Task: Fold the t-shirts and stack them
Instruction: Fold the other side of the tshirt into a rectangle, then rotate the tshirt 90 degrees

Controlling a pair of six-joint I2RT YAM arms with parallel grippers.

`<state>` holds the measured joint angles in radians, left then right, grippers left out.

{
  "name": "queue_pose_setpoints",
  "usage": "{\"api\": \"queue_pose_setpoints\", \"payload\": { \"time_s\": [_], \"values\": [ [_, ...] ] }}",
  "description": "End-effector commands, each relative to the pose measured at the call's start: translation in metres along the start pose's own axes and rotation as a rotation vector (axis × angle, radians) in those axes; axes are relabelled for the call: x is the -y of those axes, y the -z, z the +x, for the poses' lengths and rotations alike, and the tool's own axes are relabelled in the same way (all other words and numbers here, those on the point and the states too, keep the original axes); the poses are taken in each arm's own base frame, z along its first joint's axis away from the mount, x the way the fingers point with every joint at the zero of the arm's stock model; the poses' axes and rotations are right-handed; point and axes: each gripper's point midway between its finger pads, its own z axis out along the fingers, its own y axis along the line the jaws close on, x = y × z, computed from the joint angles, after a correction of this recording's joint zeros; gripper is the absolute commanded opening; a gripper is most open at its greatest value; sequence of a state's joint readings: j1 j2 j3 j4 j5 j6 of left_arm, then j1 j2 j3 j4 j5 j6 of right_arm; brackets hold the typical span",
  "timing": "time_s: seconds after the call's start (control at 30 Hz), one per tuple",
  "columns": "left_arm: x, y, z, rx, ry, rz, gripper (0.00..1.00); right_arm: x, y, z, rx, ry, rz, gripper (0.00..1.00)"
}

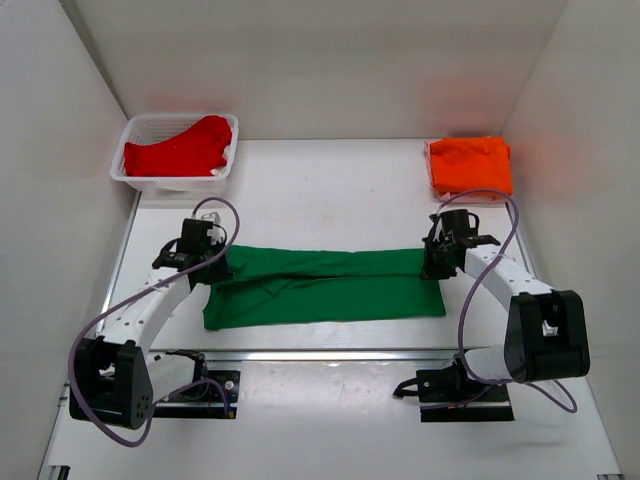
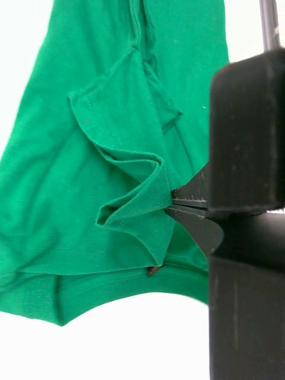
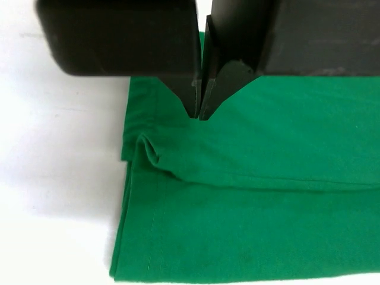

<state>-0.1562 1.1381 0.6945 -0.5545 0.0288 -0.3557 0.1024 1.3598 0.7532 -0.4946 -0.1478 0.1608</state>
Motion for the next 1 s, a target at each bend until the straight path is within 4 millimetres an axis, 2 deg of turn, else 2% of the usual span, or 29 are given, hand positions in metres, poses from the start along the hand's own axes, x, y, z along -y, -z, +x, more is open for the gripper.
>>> {"api": "queue_pose_setpoints", "payload": {
  "time_s": [0.0,0.07,0.17,0.23,0.37,0.53,0.6,0.63,0.77,0.8,0.83,0.9,0.93,0.97],
  "values": [
    [-0.006,0.006,0.019,-0.053,-0.018,-0.009,0.09,-0.002,0.008,0.01,-0.028,-0.007,-0.01,0.0],
    [-0.006,0.007,0.024,-0.066,-0.018,-0.004,0.15,-0.001,0.011,0.017,-0.052,-0.003,-0.004,0.0],
    [-0.005,0.009,0.029,-0.086,-0.02,0.006,0.35,-0.004,0.017,0.004,0.003,-0.003,-0.015,0.0],
    [-0.005,0.011,0.028,-0.082,-0.014,0.004,0.41,-0.006,0.022,-0.011,0.044,0.003,-0.02,0.0],
    [0.003,0.02,0.017,-0.054,-0.011,0.036,0.43,-0.012,0.022,-0.029,0.067,0.03,-0.025,0.01],
    [0.013,0.018,-0.018,0.073,0.068,0.037,0.45,-0.019,0.01,-0.051,0.084,0.069,-0.036,0.03],
    [0.021,0.01,-0.025,0.087,0.103,0.05,0.44,-0.022,-0.002,-0.054,0.069,0.082,-0.03,0.04],
    [0.021,-0.001,-0.024,0.069,0.115,0.035,0.45,-0.025,-0.004,-0.06,0.085,0.105,-0.03,0.04],
    [0.036,-0.035,-0.016,0.003,0.134,0.026,0.43,-0.029,-0.025,-0.06,0.062,0.128,-0.009,0.05],
    [0.035,-0.046,-0.013,-0.02,0.127,-0.009,0.43,-0.025,-0.032,-0.057,0.046,0.119,0.004,0.05],
    [0.038,-0.048,-0.022,-0.007,0.119,-0.017,0.43,-0.024,-0.036,-0.055,0.031,0.105,0.007,0.07],
    [0.036,-0.068,-0.018,-0.056,0.097,-0.078,0.44,-0.025,-0.043,-0.047,0.006,0.086,0.019,0.08],
    [0.04,-0.072,-0.031,-0.04,0.1,-0.08,0.44,-0.023,-0.044,-0.041,-0.02,0.082,0.037,0.09],
    [0.039,-0.083,-0.025,-0.081,0.089,-0.096,0.44,-0.02,-0.043,-0.034,-0.051,0.051,0.049,0.08]
  ]
}}
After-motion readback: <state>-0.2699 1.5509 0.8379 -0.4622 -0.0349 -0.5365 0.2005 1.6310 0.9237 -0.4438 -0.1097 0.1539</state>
